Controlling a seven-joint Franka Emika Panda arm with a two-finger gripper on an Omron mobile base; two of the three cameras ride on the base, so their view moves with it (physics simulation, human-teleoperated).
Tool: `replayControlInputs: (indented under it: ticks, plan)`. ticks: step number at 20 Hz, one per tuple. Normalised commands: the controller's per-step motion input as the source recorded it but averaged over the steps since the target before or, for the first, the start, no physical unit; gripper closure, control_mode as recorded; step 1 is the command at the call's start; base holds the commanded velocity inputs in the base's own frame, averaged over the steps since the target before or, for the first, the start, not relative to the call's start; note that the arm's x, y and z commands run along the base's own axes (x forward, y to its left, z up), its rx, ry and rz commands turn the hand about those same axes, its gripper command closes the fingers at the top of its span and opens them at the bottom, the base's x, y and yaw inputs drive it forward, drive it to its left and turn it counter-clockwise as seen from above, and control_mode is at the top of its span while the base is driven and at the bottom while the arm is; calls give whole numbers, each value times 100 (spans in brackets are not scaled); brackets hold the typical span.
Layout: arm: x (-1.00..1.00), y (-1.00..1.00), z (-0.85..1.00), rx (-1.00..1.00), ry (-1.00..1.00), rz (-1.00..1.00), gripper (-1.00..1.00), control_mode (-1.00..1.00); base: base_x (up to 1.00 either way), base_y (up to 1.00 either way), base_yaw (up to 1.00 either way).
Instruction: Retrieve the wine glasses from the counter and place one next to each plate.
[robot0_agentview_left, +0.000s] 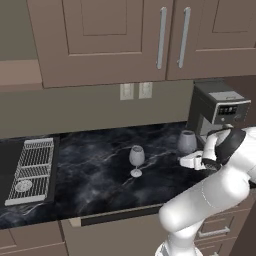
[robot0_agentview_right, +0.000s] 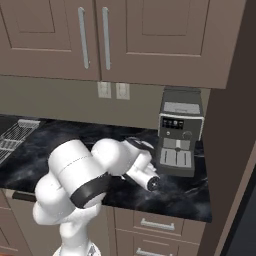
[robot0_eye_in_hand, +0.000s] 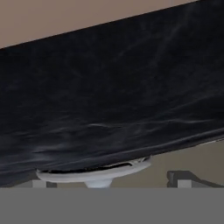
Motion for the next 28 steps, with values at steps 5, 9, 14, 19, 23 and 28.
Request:
replayControlInputs:
  ticks: [5, 9, 14, 19, 23, 28]
  plan:
    - [65, 0, -5, 0, 0, -9, 100, -100, 0, 0, 0]
    - [62, 0, -6, 0, 1, -6, 100, -100, 0, 0, 0]
    - [6, -7, 4, 3, -1, 0, 100, -100, 0, 0, 0]
    - [-38, 0, 66, 1, -9, -3, 100, -100, 0, 0, 0]
    - [-44, 0, 96, 0, -11, -4, 100, -100, 0, 0, 0]
    - [-79, 4, 97, 0, -12, -5, 100, -100, 0, 0, 0]
